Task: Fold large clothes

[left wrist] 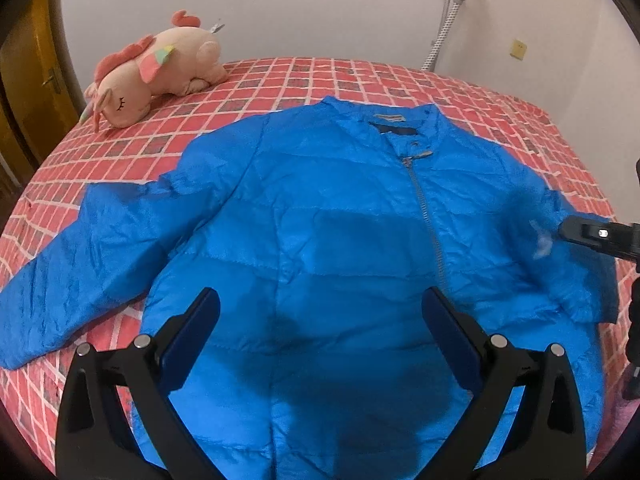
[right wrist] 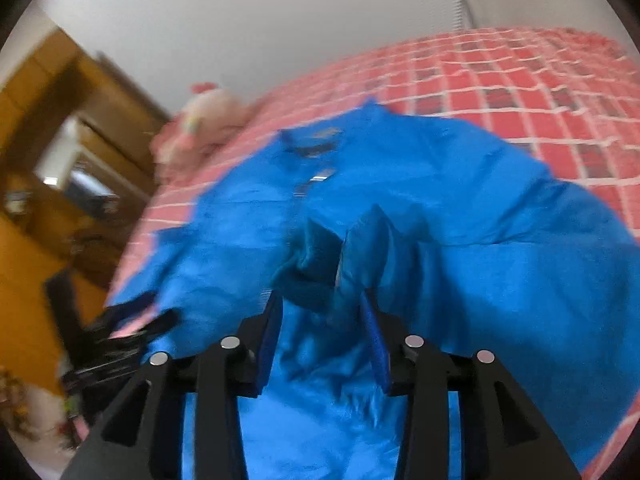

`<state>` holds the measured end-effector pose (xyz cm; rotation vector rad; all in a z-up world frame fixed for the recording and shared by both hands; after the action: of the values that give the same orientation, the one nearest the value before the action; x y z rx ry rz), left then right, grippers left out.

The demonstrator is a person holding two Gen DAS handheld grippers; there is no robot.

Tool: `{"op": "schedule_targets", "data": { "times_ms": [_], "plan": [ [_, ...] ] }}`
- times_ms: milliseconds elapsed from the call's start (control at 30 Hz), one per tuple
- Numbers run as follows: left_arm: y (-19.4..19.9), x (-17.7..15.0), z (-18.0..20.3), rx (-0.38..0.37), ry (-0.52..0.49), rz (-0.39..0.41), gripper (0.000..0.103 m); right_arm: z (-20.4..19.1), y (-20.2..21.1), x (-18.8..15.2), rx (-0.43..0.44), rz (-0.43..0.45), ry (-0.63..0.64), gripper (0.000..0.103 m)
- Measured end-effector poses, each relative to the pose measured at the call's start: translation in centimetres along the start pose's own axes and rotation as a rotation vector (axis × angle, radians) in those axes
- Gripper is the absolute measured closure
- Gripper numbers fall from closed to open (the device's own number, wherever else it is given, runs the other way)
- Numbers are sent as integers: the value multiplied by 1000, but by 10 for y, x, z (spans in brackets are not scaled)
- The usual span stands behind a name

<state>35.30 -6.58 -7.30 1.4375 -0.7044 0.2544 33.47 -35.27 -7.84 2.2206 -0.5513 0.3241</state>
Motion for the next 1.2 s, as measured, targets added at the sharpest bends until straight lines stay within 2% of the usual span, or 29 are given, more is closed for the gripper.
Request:
{"op": "schedule_targets", "data": {
  "times_ms": [67, 200, 333, 400, 467, 500, 533, 600, 667, 733, 833, 1033, 1200],
  "plan": [
    [2, 7, 10, -26, -8, -3, 3, -1, 15, 1, 34, 21, -7, 57],
    [-4, 18, 43, -117, -46, -27, 3, 18, 46, 5, -107, 121, -13, 57],
    [-28, 29, 89, -228, -67, -95, 3, 43, 69, 6, -145, 160, -60, 57],
    [-44, 31, 114, -260, -81, -139, 3, 52, 76, 9, -196, 186, -69, 57],
    [-57, 33, 134, -275, -107, -163, 6, 60, 81, 13, -212, 201, -76, 57],
    [-61, 33, 142, -281, -119, -170, 15, 61, 82, 15, -209, 203, -78, 57],
    [-65, 32, 146, -283, -125, -178, 34, 62, 85, 16, -205, 206, -81, 57],
    [-75, 30, 155, -289, -121, -201, 37, 64, 89, 17, -204, 214, -83, 57],
    [-78, 31, 161, -284, -134, -177, 48, 64, 91, 18, -205, 219, -83, 57],
    [-77, 33, 162, -298, -137, -160, 69, 64, 93, 18, -204, 224, -82, 57],
    [-68, 37, 156, -332, -101, -127, 79, 65, 96, 20, -204, 236, -82, 57],
    [-32, 52, 102, -276, -8, 1, 81, 64, 111, 24, -171, 282, -76, 57],
    [-8, 60, 50, -187, 39, 75, 82, 62, 111, 26, -139, 284, -75, 57]
  ]
}}
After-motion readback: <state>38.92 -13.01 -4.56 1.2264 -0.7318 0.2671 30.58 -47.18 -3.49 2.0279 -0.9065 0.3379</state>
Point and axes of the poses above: each gripper's, at about its wrist camera, not at the fingertips, and y roughly against the way its jaws point, z to its right, x to its top, the point moved 6 cm from there along -y, roughly the way its jaws point, and after that the axes turned 7 degrees about -y, right-handed, at the moved point
